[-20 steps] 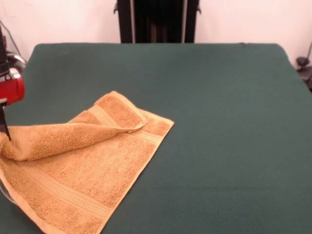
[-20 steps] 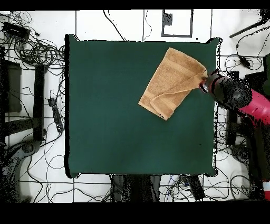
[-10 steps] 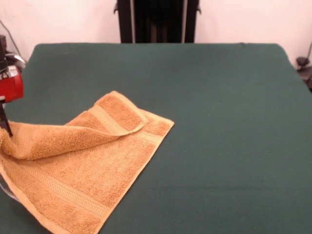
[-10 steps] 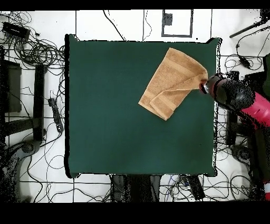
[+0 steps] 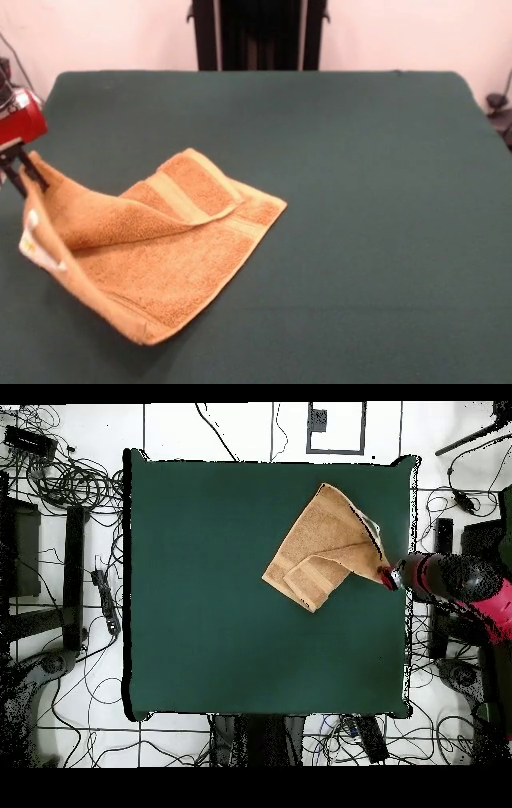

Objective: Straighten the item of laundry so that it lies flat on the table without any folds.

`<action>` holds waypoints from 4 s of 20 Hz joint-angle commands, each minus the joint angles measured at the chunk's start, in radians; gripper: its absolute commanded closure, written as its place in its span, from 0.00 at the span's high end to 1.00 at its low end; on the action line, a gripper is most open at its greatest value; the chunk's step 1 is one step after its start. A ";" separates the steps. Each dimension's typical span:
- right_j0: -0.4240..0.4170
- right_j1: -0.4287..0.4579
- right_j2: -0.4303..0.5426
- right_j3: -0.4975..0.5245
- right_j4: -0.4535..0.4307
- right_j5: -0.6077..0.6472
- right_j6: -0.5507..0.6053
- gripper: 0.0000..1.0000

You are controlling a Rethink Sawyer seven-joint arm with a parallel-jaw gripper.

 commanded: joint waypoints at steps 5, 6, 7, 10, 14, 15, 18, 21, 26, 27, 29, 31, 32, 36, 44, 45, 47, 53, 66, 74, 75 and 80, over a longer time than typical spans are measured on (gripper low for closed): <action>0.017 0.116 0.145 -0.055 -0.097 0.198 -0.425 0.00; 0.016 0.118 0.149 -0.061 -0.102 0.203 -0.438 0.00; 0.015 0.125 0.151 -0.070 -0.102 0.200 -0.440 0.00; 0.023 0.165 0.157 -0.112 -0.088 0.138 -0.381 0.00; 0.080 0.146 0.112 -0.193 -0.098 0.104 -0.240 0.00; 0.094 0.143 0.108 -0.224 -0.110 0.106 -0.244 0.00; 0.114 0.121 0.129 -0.289 -0.155 0.097 -0.346 0.00; 0.145 0.096 0.112 -0.331 -0.165 0.089 -0.278 0.00; 0.151 0.025 0.081 -0.249 -0.136 0.057 -0.118 0.00; 0.150 0.018 0.076 -0.241 -0.129 0.050 -0.094 0.00; 0.157 0.014 0.063 -0.235 -0.115 0.057 -0.044 0.00; 0.166 0.022 0.057 -0.253 -0.101 0.081 -0.012 0.00; 0.167 0.028 0.061 -0.256 -0.098 0.080 -0.014 0.00; 0.164 0.039 0.059 -0.237 -0.083 0.041 0.021 0.00; 0.193 0.049 0.042 -0.254 -0.083 0.044 0.059 0.00; 0.192 0.047 0.046 -0.249 -0.086 0.034 0.044 0.00; 0.195 0.047 0.042 -0.247 -0.086 0.031 0.050 1.00; 0.191 0.041 0.040 -0.225 -0.085 0.009 0.049 1.00; 0.230 0.001 -0.022 -0.197 -0.082 -0.001 0.137 1.00; 0.322 -0.039 -0.113 -0.267 -0.062 0.154 0.206 1.00; 0.329 -0.038 -0.120 -0.275 -0.056 0.162 0.210 1.00; 0.357 -0.044 -0.155 -0.296 -0.028 0.180 0.219 1.00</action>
